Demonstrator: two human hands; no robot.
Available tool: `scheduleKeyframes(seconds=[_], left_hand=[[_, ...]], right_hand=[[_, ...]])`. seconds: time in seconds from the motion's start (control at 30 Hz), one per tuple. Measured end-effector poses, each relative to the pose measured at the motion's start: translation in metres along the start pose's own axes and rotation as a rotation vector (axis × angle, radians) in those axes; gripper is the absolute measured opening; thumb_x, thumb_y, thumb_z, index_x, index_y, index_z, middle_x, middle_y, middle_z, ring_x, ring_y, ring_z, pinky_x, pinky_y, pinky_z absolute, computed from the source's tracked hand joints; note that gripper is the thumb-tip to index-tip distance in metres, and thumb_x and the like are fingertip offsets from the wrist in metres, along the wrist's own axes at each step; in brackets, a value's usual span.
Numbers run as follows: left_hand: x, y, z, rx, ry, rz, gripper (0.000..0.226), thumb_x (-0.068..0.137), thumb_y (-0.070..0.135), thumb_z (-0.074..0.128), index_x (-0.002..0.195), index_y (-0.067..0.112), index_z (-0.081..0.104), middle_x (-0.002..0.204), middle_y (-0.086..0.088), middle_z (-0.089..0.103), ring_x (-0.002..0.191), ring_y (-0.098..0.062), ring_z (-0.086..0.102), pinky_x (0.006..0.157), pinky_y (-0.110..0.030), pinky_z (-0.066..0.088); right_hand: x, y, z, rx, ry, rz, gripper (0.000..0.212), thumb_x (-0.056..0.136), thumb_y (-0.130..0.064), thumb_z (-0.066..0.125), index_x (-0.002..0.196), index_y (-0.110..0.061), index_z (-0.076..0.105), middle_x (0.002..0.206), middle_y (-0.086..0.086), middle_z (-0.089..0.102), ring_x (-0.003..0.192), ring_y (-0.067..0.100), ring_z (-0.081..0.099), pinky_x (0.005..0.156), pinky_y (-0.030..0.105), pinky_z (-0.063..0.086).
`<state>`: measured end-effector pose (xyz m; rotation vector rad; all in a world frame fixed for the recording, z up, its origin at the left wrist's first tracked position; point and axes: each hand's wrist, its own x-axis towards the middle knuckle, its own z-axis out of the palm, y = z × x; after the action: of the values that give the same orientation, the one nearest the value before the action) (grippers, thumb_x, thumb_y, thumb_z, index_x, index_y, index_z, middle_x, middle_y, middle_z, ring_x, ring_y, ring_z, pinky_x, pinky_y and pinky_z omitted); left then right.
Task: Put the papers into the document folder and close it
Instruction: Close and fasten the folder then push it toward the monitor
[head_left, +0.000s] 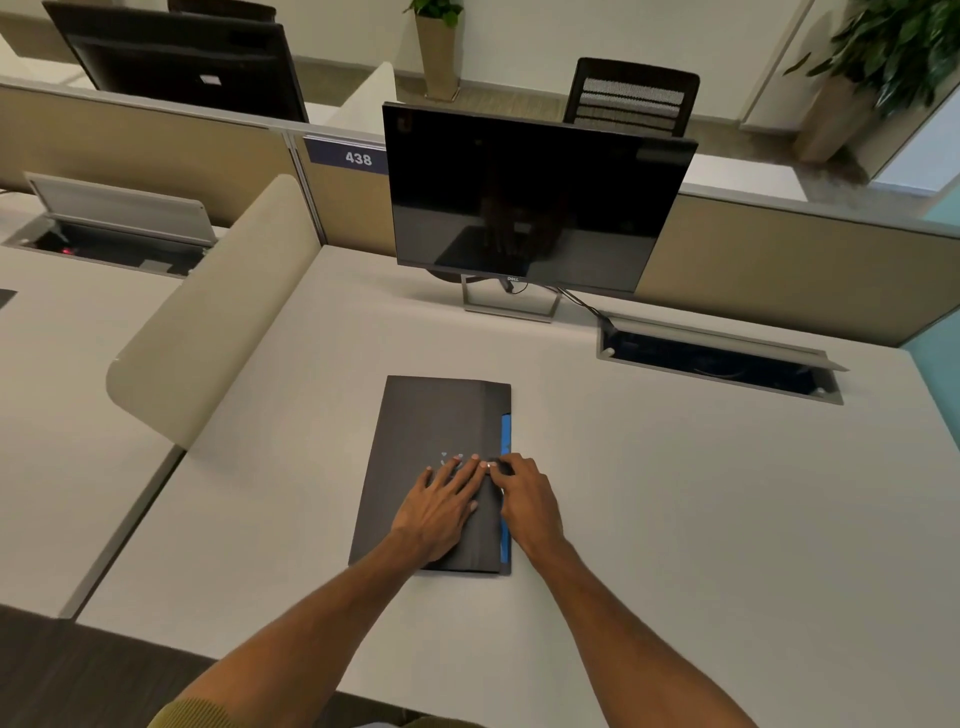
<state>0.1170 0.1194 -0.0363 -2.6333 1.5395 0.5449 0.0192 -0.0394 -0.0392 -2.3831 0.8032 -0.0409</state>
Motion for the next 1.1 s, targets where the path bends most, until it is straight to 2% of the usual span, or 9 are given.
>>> scheduleKeyframes(seconds=[0.17, 0.3, 0.47, 0.6, 0.7, 0.83, 0.9, 1.0, 1.1], left_hand=[[0.005, 0.007, 0.002, 0.032, -0.007, -0.014, 0.07, 0.117, 0.038, 0.028, 0.17, 0.021, -0.013, 0.181, -0.004, -0.011, 0.167, -0.032, -0.004, 0.135, -0.057, 0.013], [0.009, 0.009, -0.002, 0.11, -0.047, -0.005, 0.078, 0.114, 0.03, 0.041, 0.17, 0.015, -0.011, 0.18, -0.01, -0.011, 0.166, -0.038, -0.002, 0.135, -0.056, 0.015], [0.009, 0.015, -0.017, 0.142, -0.104, -0.011, 0.076, 0.114, 0.029, 0.041, 0.17, 0.014, -0.008, 0.181, -0.01, -0.008, 0.166, -0.038, 0.001, 0.135, -0.056, 0.012], [0.006, 0.013, -0.029, 0.052, -0.11, -0.027, 0.068, 0.115, 0.03, 0.037, 0.172, 0.02, 0.0, 0.181, -0.004, 0.001, 0.167, -0.033, 0.005, 0.134, -0.058, 0.015], [0.002, 0.009, -0.029, -0.04, -0.115, -0.062, 0.064, 0.116, 0.035, 0.029, 0.172, 0.023, 0.0, 0.181, -0.001, 0.001, 0.167, -0.032, 0.003, 0.135, -0.057, 0.013], [-0.011, 0.005, -0.015, -0.129, -0.034, -0.158, 0.065, 0.116, 0.038, 0.025, 0.172, 0.022, -0.004, 0.182, -0.001, -0.001, 0.168, -0.027, 0.001, 0.136, -0.053, 0.011], [-0.021, 0.005, -0.01, -0.163, 0.011, -0.216, 0.066, 0.116, 0.039, 0.026, 0.172, 0.02, -0.005, 0.182, -0.001, -0.001, 0.168, -0.026, 0.001, 0.135, -0.051, 0.01], [-0.032, 0.003, 0.0, -0.163, 0.036, -0.301, 0.069, 0.115, 0.041, 0.027, 0.172, 0.017, -0.003, 0.182, -0.001, -0.003, 0.168, -0.024, 0.001, 0.136, -0.048, 0.01], [-0.04, 0.001, 0.009, -0.177, 0.051, -0.372, 0.07, 0.115, 0.044, 0.027, 0.172, 0.016, -0.002, 0.182, -0.003, -0.004, 0.168, -0.026, 0.001, 0.136, -0.049, 0.009]], right_hand=[[0.006, -0.007, -0.007, -0.129, -0.037, -0.022, 0.034, 0.107, -0.036, 0.048, 0.138, -0.022, 0.055, 0.133, 0.002, 0.061, 0.119, 0.027, 0.06, 0.094, 0.032, 0.05], [0.004, -0.016, -0.012, -0.281, -0.084, -0.096, 0.032, 0.1, -0.02, 0.064, 0.132, -0.017, 0.063, 0.14, 0.006, 0.056, 0.126, 0.028, 0.054, 0.103, 0.036, 0.047], [0.007, -0.027, -0.025, -0.446, -0.183, -0.138, 0.032, 0.097, -0.019, 0.068, 0.129, -0.016, 0.067, 0.15, 0.009, 0.051, 0.138, 0.029, 0.046, 0.117, 0.049, 0.037], [0.014, -0.026, -0.044, -0.462, -0.251, -0.172, 0.034, 0.094, -0.014, 0.069, 0.127, -0.022, 0.069, 0.141, 0.006, 0.053, 0.133, 0.027, 0.049, 0.116, 0.051, 0.033], [0.009, -0.017, -0.05, -0.389, -0.253, -0.191, 0.049, 0.091, -0.014, 0.07, 0.137, -0.029, 0.064, 0.145, 0.001, 0.053, 0.134, 0.024, 0.049, 0.115, 0.049, 0.032], [-0.009, -0.004, -0.044, -0.269, -0.178, -0.181, 0.065, 0.09, -0.011, 0.069, 0.151, -0.021, 0.051, 0.158, 0.001, 0.048, 0.143, 0.023, 0.047, 0.123, 0.046, 0.028], [-0.019, 0.0, -0.038, -0.282, -0.165, -0.203, 0.071, 0.093, -0.017, 0.07, 0.158, -0.021, 0.04, 0.165, 0.004, 0.039, 0.151, 0.023, 0.038, 0.126, 0.048, 0.022], [-0.034, -0.002, -0.027, -0.288, -0.119, -0.256, 0.066, 0.101, -0.026, 0.057, 0.162, -0.02, 0.032, 0.172, 0.007, 0.026, 0.158, 0.025, 0.026, 0.127, 0.052, 0.018], [-0.043, -0.005, -0.017, -0.34, -0.157, -0.279, 0.071, 0.102, -0.044, 0.047, 0.165, -0.021, 0.022, 0.176, 0.008, 0.007, 0.162, 0.027, 0.009, 0.127, 0.056, 0.013]])
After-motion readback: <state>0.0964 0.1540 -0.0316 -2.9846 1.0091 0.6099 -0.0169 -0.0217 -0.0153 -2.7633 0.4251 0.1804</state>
